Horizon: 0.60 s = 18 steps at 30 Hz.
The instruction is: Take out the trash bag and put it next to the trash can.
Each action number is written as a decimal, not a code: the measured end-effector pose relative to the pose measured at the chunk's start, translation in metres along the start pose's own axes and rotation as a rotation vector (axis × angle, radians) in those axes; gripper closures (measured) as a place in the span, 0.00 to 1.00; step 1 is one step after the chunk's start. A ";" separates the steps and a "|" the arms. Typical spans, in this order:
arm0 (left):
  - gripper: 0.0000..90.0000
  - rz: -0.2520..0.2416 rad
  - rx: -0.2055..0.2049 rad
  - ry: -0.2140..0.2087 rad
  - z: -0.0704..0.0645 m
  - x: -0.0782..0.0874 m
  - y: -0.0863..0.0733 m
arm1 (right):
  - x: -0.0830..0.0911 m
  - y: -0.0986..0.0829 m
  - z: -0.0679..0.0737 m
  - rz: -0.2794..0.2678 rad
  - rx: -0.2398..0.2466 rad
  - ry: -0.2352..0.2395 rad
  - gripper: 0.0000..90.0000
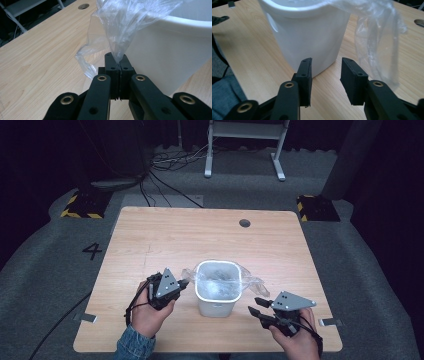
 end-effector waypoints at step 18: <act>0.93 -0.009 0.002 -0.010 0.003 0.005 -0.003 | -0.047 0.040 -0.046 -0.129 -0.150 -0.019 0.80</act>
Point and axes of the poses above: each handheld gripper's, and its own axes: x roughly backward along the jaws, y roughly out of its top, z roughly to its left, the point moved 5 cm from there along -x, roughly forward along the jaws, and after that the axes turned 2 degrees about y, right-handed, at the moved point
